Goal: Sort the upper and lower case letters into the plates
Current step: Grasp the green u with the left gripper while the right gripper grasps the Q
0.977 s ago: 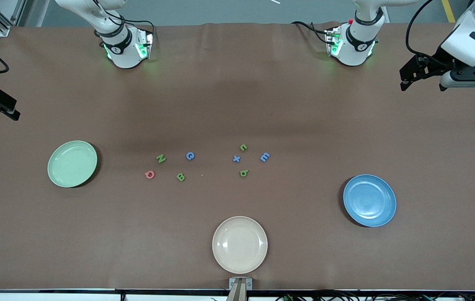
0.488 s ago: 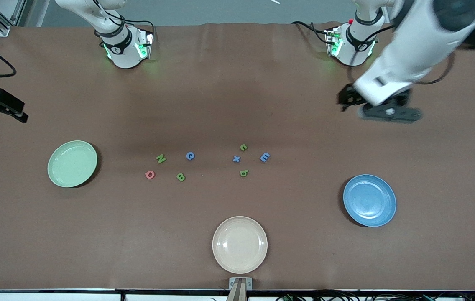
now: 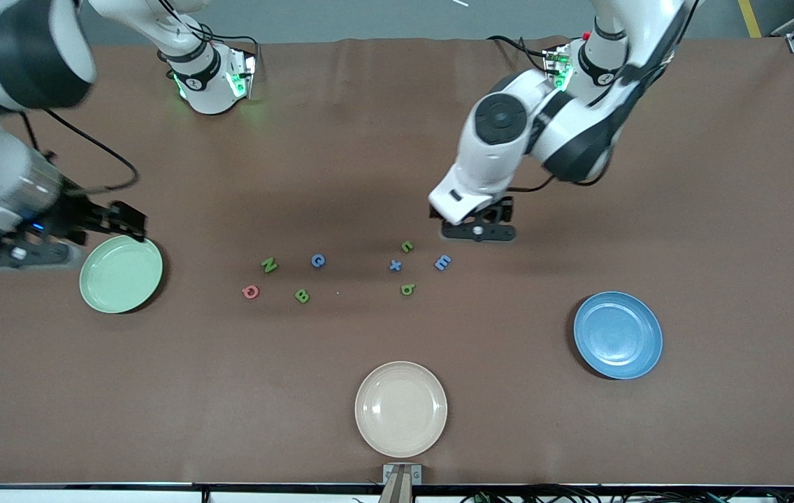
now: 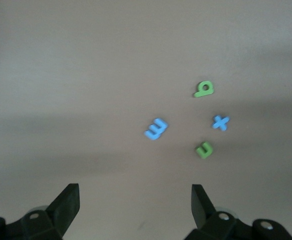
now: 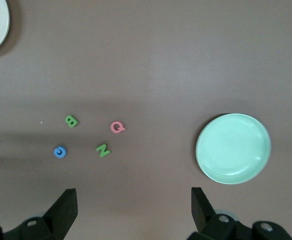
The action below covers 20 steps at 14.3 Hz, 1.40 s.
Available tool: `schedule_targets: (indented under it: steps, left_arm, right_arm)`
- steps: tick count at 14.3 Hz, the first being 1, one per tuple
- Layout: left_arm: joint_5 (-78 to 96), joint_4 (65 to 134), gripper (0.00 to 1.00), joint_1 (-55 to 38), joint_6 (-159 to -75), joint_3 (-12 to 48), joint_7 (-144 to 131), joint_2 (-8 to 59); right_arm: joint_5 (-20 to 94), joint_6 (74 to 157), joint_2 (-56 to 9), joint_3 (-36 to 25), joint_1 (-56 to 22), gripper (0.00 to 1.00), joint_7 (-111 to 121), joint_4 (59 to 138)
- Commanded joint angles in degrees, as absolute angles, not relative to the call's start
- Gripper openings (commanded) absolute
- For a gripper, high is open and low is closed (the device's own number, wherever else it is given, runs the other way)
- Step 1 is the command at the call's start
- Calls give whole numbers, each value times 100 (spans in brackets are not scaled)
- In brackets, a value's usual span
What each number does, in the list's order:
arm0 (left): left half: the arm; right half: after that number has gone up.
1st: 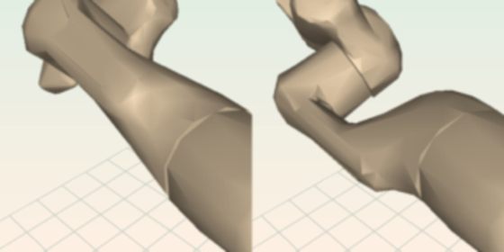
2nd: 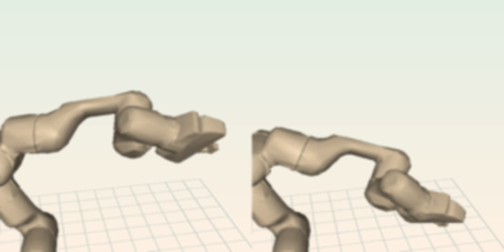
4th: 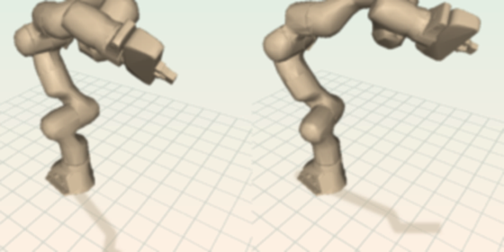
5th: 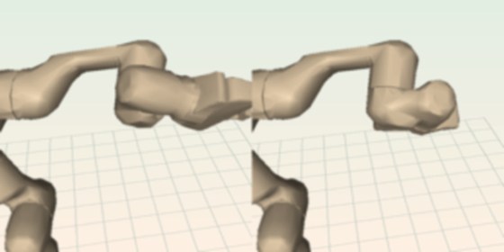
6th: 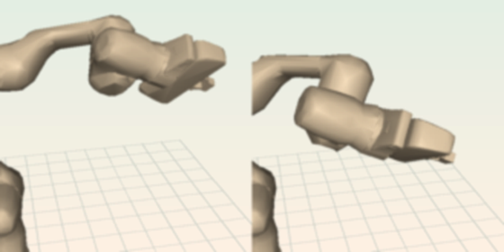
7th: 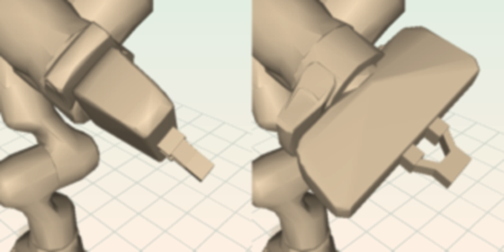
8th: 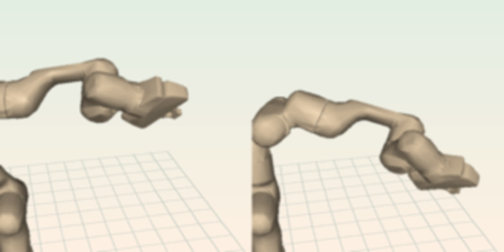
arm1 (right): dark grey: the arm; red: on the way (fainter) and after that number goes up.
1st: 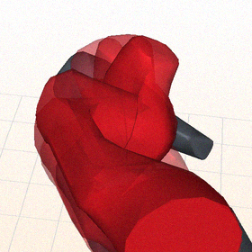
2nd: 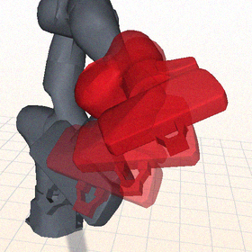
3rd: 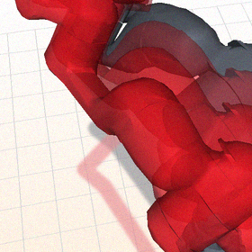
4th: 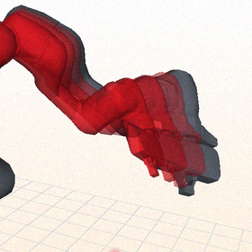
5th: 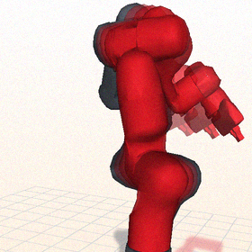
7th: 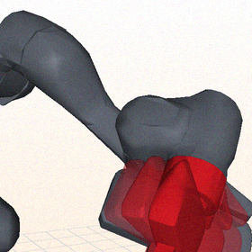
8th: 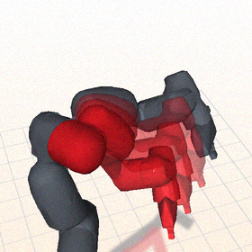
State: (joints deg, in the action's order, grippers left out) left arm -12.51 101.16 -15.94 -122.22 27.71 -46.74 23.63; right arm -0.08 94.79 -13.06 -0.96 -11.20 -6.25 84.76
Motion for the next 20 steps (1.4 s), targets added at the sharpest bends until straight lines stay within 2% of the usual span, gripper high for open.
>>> schedule_targets:
  steps: [1, 4, 8, 12, 14, 17, 20]
  left_arm:
    - [-1905, 9651, 86, -1819, -12637, 2777, -5237, 3267]
    - [-2127, 9519, 85, -2082, -13190, 2769, -5265, 3892]
    - [-2109, 9492, 76, -2346, -13412, 2725, -5265, 4236]
    - [-2109, 9440, 66, -2355, -13597, 2707, -5395, 4455]
    - [-2118, 9317, 64, -2451, -13597, 2690, -5633, 4587]
    - [-2118, 9246, 60, -2811, -13597, 2295, -5765, 4614]
    - [-2109, 9237, 60, -2988, -13597, 2057, -5774, 4623]
  right_arm:
    - [88, 9780, -1800, -123, -1301, 100, -808, 8604]
    - [141, 11079, -1837, -132, -1581, 100, -1011, 9647]
    - [141, 12776, -2082, -132, -1758, 100, -932, 10677]
    - [70, 13235, -2556, -132, -1829, 100, -512, 10767]
    - [53, 13420, -2750, -141, -1697, 100, 487, 10758]
    - [79, 13570, -2935, -141, -1521, 100, 2291, 10749]
    - [79, 13790, -3181, -141, -1494, 100, 2434, 10758]
